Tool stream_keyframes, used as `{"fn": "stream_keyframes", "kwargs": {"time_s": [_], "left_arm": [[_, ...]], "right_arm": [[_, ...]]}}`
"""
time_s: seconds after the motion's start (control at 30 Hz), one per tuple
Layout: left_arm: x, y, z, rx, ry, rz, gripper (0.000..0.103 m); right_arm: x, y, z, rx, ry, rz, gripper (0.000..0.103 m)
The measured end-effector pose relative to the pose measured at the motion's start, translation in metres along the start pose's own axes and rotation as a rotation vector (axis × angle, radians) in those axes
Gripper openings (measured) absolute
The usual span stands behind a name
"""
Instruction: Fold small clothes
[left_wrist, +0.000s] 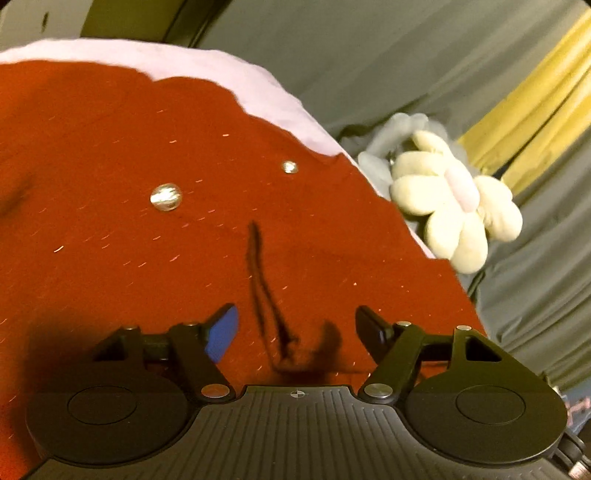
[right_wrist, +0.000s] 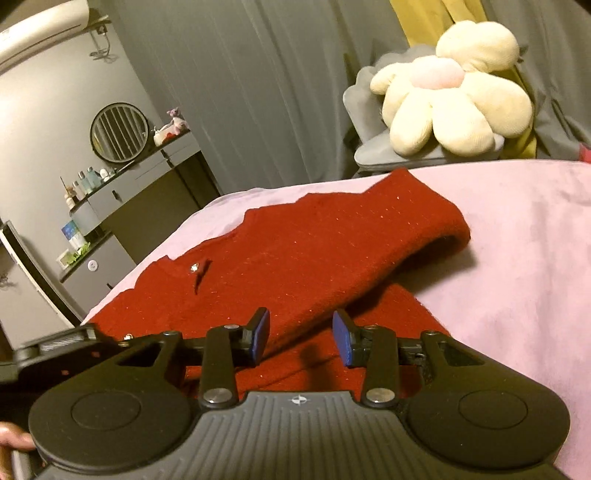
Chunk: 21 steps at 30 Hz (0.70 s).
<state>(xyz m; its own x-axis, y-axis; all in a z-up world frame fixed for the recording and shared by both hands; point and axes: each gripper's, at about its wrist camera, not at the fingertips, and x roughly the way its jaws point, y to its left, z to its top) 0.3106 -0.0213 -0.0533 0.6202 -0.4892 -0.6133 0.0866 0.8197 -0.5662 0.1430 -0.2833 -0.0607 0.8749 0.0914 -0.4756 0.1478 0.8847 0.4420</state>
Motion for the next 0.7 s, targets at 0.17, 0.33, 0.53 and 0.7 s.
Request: {"fn": "stream_keyframes", "kwargs": {"time_s": [0.17,0.33,0.53,0.7], "left_arm": [[0.037,-0.002,0.013,-0.083,0.106,-0.01,0.032],[0.025,0.003,0.024,-0.083,0.064,-0.03,0.013],[-0.023,-0.004,0.05,0.165,-0.071,0.115,0.013],[-0.036,0.026,0.067,0.191,-0.128,0.33,0.013]], "right_arm": [[0.015,0.003,0.007,0.03,0.003,0.004,0.038],[0.016,0.002,0.008,0.031,0.002,-0.007,0.038],[0.019,-0.005,0.009,0.053,-0.003,-0.046,0.038],[0.026,0.001,0.007,0.036,0.007,-0.055,0.039]]}}
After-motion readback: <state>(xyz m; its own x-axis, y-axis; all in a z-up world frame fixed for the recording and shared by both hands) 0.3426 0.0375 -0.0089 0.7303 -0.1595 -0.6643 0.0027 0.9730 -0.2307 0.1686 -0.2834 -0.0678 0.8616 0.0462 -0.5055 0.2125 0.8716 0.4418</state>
